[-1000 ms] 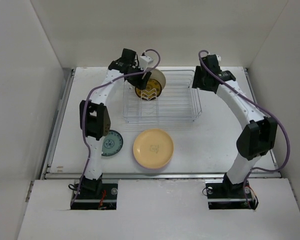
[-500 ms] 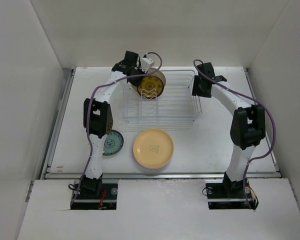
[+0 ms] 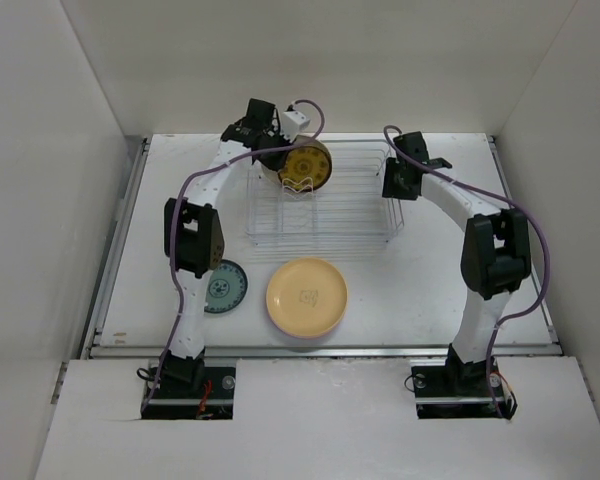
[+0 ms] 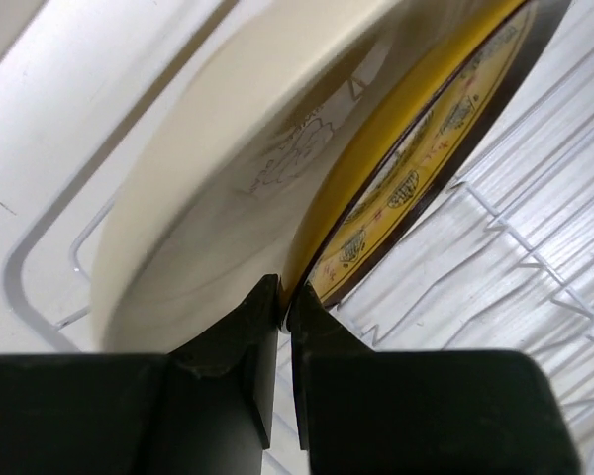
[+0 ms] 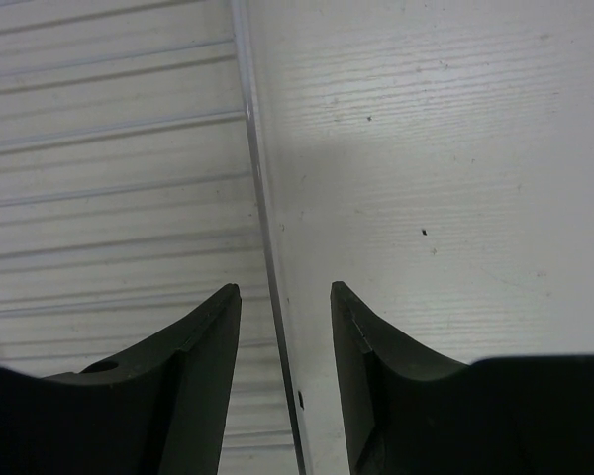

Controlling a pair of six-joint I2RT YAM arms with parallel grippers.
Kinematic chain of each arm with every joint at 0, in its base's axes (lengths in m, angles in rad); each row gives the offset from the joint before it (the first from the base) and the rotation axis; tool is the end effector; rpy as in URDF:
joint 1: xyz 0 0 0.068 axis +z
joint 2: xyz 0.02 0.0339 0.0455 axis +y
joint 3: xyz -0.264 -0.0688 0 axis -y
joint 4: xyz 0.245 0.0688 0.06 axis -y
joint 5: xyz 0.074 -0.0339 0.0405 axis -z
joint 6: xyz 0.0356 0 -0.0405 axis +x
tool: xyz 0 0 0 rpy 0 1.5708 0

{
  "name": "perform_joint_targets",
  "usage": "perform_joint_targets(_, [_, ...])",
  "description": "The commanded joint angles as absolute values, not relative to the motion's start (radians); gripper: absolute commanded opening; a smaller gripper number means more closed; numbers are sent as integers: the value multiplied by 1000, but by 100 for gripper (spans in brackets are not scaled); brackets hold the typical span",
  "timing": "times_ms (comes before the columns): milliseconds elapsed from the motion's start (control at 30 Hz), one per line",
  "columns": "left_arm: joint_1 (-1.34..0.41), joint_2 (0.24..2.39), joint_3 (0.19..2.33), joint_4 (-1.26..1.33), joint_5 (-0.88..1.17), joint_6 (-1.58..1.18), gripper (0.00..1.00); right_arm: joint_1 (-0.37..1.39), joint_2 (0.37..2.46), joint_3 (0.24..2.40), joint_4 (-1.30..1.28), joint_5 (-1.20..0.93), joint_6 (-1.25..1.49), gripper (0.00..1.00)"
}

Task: Unload the plates from the dish rack

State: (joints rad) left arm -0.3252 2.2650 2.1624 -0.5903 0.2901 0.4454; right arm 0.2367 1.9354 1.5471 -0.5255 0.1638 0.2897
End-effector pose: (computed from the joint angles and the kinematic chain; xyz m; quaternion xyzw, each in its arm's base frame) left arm 0.4913 -0.1764 0.2819 0.3936 0.8069 -0.1053 0.4276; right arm 0.4196 0.0953 0.2365 0.0514 0.9423 0.0089 0.3306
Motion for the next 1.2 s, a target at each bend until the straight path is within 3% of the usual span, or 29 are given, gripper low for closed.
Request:
perform_joint_targets(0, [-319, 2083, 2184, -603, 339, 396, 0, 236, 1890, 1533, -474, 152, 279, 47])
perform_joint_targets(400, [-238, 1942, 2194, -747, 485, 282, 0, 236, 1869, 1514, -465, 206, 302, 47])
perform_joint_targets(500, [-152, 1922, 2282, -973, 570, 317, 0, 236, 1835, 1514, -465, 216, 302, 53])
perform_joint_targets(533, [-125, 1922, 2313, -1052, 627, 349, 0, 236, 1824, 1514, -465, 227, 302, 59])
perform_joint_targets(667, [-3, 1911, 2324, -1375, 600, 625, 0, 236, 1764, 1528, -465, 244, 284, 73])
perform_joint_targets(767, [37, 1902, 2211, -1592, 493, 877, 0, 236, 1732, 1569, -446, 196, 216, 76])
perform_joint_targets(900, [37, 1813, 1903, -1592, 351, 1012, 0, 290, 1732, 1670, -446, 147, 132, 79])
perform_joint_targets(1167, [37, 1792, 1655, -1592, 204, 1121, 0, 368, 1802, 1792, -456, 92, 103, 79])
